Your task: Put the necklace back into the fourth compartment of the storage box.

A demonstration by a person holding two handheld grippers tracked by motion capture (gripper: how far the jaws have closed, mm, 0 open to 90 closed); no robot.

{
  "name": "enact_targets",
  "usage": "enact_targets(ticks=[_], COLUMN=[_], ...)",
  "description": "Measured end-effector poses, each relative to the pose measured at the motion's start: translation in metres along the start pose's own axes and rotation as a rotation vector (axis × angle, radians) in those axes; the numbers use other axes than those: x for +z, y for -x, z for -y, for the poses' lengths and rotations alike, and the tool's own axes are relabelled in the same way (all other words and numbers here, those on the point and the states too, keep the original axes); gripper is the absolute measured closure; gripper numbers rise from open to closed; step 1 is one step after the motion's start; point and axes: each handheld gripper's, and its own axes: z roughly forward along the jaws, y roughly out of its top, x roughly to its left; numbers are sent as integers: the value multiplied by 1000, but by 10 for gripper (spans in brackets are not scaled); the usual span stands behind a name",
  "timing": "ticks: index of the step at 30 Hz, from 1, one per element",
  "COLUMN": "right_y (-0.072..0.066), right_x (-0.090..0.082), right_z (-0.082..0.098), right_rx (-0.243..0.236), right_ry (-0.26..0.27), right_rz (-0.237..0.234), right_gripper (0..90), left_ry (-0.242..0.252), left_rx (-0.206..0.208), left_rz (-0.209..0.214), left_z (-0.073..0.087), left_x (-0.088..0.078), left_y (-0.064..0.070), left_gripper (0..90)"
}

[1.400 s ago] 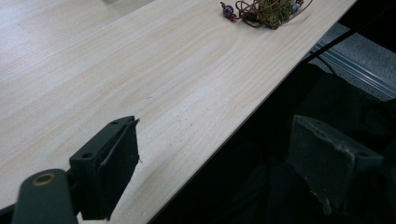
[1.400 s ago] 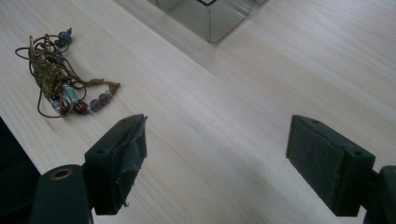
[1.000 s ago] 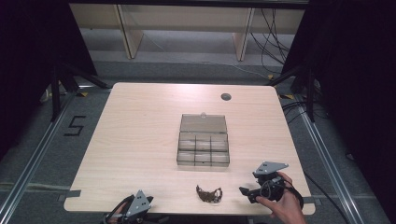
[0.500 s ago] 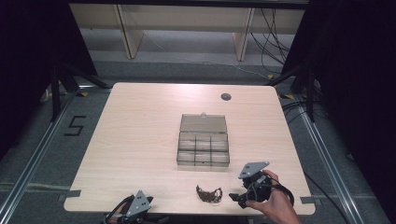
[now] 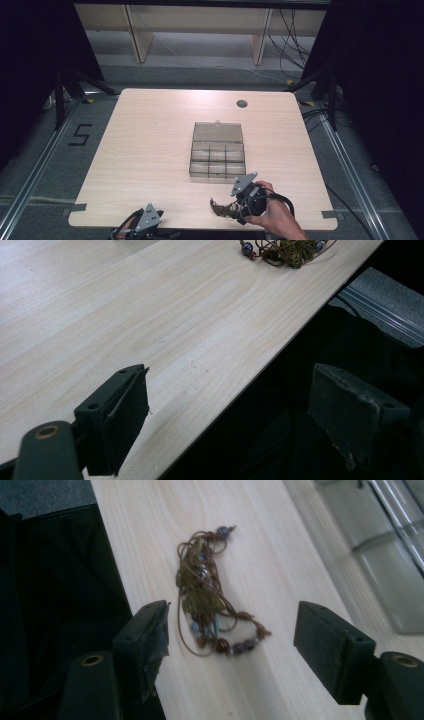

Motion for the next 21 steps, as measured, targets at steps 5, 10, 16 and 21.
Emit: enact_targets(ticks=[5, 10, 16, 21], right_y=[-3, -6, -5, -4], right_x=[12, 19, 29, 35], right_z=[-10, -15, -21, -23], right_rx=[-24, -11, -58, -48], right_ry=[-37, -69, -86, -104], right_rz=[-41, -50, -70, -68], right_gripper=[365, 405, 462, 500], left_ry=[1, 2, 3, 12], left_rx=[-26, 3, 0, -31], left_rz=[2, -9, -9, 13], left_z=[1, 0, 0, 0], left_x=[0, 0, 0, 0], left_y=[1, 0, 0, 1], left_gripper=[158, 158, 158, 158])
